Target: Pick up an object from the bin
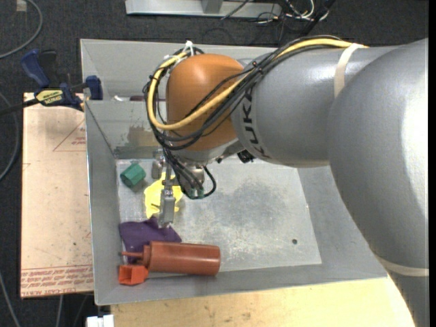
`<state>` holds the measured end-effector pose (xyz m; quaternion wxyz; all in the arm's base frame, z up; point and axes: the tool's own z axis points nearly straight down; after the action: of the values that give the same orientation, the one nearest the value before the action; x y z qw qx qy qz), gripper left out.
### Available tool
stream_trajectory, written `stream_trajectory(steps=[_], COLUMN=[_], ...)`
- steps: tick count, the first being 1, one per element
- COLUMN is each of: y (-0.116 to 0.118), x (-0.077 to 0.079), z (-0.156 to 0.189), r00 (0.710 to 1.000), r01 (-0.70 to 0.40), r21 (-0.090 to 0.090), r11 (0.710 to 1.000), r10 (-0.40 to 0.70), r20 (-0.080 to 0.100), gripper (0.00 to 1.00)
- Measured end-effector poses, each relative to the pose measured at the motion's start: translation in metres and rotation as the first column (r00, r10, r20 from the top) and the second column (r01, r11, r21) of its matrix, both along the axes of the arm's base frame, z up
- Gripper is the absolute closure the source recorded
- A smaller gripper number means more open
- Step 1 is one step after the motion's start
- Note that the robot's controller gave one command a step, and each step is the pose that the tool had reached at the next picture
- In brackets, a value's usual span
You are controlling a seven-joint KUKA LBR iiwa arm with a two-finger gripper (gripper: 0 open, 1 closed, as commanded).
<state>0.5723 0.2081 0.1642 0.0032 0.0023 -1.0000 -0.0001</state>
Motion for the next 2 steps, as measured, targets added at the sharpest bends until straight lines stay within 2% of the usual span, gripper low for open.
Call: stream_trajectory(steps=[1, 2], y=[-0.001, -0.004], x=[0.002, 0.004], z=[0.005, -0.010], r00=[1.000, 0.998], r01=[0.004, 0.069], r21=[0.002, 0.005], r11=[1.000, 0.998], r10=[-0.004, -0.069], r20=[0.007, 0.013], gripper=[0.00, 0.00])
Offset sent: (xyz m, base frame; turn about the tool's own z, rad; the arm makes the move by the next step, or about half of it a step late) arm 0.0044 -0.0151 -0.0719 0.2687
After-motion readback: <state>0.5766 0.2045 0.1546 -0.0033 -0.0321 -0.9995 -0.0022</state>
